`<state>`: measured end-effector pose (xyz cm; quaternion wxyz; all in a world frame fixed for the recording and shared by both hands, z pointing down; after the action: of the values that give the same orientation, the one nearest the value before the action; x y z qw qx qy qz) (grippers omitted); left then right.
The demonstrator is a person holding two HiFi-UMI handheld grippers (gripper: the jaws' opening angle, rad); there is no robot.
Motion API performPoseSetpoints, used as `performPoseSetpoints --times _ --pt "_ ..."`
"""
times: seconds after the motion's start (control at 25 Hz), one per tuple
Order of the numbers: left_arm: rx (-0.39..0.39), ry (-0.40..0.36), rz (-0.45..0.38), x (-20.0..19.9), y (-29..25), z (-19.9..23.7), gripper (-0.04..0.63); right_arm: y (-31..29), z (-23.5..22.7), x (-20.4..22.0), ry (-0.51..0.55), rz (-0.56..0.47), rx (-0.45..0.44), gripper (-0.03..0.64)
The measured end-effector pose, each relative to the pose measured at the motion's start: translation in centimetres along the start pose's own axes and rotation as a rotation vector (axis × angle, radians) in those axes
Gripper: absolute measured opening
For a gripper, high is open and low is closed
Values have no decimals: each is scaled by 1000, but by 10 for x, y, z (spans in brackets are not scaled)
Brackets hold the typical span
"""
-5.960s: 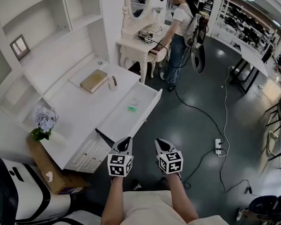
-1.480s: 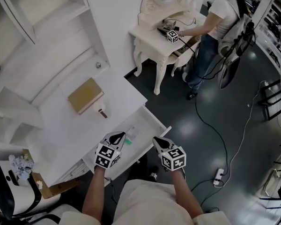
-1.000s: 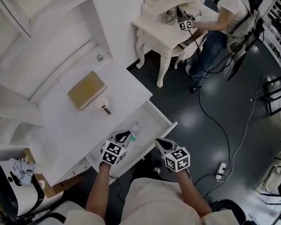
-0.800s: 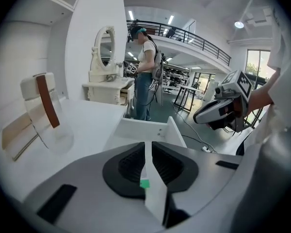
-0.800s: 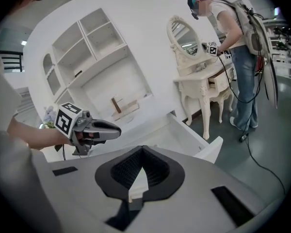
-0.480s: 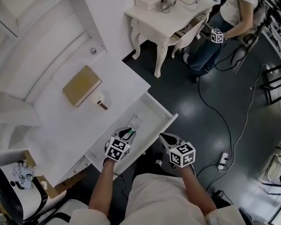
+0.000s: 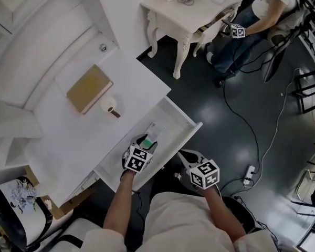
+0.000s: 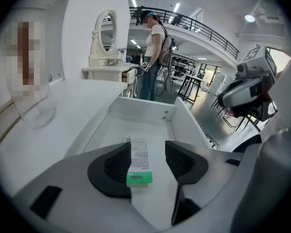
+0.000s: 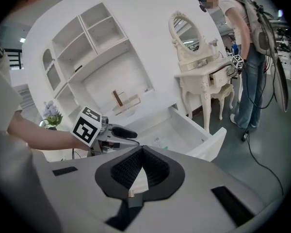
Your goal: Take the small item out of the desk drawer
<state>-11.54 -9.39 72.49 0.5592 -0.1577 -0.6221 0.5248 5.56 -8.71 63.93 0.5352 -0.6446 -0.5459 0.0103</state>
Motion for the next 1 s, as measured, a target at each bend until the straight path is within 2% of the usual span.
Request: performPoseSetpoints --times 0.16,0.32,0.52,0.64,0.8,0.92,1.0 --pt "-6 9 23 2 -17 1 276 2 -3 6 -12 11 20 25" --pt "-30 5 50 5 -33 7 293 4 -3 13 -19 22 34 25" --pt "-17 15 93 6 -53 16 330 10 -5 27 -45 39 48 25" --pt "-48 -6 120 7 -65 21 345 15 -6 39 -63 49 58 25" --pt "-52 -35 153 6 -81 20 357 24 -13 54 -90 52 83 25" --pt "-97 -77 185 8 -91 21 361 32 -18 62 -108 54 104 25" --pt "-113 -72 196 9 -96 23 362 37 -22 65 -120 51 113 26"
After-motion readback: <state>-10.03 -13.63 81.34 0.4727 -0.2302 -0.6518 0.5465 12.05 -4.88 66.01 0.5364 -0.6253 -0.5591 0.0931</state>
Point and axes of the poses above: the fingertips, and each gripper's own axes: y backward along the fingers, z to its left, x out of its underside, the point moved 5 cm from there along y, backward along the fingers, and after that the axes turned 10 degrees about z, right-handed, at the moved point
